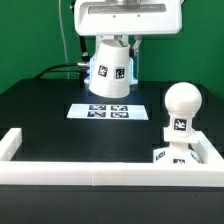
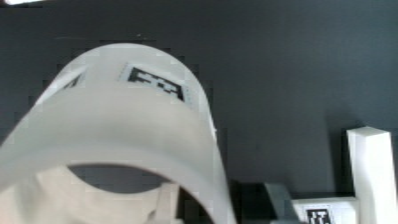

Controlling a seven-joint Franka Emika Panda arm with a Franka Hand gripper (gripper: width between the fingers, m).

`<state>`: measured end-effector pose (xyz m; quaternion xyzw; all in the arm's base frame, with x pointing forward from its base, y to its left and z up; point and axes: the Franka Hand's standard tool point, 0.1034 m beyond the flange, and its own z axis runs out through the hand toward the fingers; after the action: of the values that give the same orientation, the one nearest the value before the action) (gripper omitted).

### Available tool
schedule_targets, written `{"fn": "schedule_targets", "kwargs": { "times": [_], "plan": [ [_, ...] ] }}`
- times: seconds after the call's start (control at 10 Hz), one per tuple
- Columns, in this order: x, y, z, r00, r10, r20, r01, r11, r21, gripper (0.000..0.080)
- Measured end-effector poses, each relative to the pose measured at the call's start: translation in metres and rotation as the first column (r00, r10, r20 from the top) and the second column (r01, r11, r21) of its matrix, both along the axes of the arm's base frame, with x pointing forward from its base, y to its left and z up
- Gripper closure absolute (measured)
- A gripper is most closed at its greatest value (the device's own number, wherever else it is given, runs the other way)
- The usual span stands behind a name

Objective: Assemble lamp

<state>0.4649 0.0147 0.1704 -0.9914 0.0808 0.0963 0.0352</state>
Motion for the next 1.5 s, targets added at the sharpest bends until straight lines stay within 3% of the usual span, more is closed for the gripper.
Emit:
{"fn": "schedule_targets", "kwargs": {
  "times": [0.3, 0.4, 0.6, 0.9, 1.3, 1.5],
  "plan": [
    [0.000, 0.001, 0.000, 1.000, 0.001, -0.001, -0.001, 1.000, 0.000, 0.0755],
    [0.003, 0.010, 0.004, 1.000, -0.011, 0.000, 0.011, 1.000, 0.018, 0.0755],
    [0.030, 0.050, 0.031, 0.999, -0.028, 0.028, 0.027, 0.999, 0.021, 0.0755],
    [0.058, 0.083, 0.052, 0.998, 0.019, 0.062, -0.021, 0.999, 0.024, 0.0755],
    [0.061, 0.083, 0.051, 0.997, 0.026, 0.068, -0.028, 0.999, 0.031, 0.0755],
    [0.087, 0.090, 0.068, 0.995, 0.040, 0.091, -0.043, 0.998, 0.039, 0.0755]
  ]
}}
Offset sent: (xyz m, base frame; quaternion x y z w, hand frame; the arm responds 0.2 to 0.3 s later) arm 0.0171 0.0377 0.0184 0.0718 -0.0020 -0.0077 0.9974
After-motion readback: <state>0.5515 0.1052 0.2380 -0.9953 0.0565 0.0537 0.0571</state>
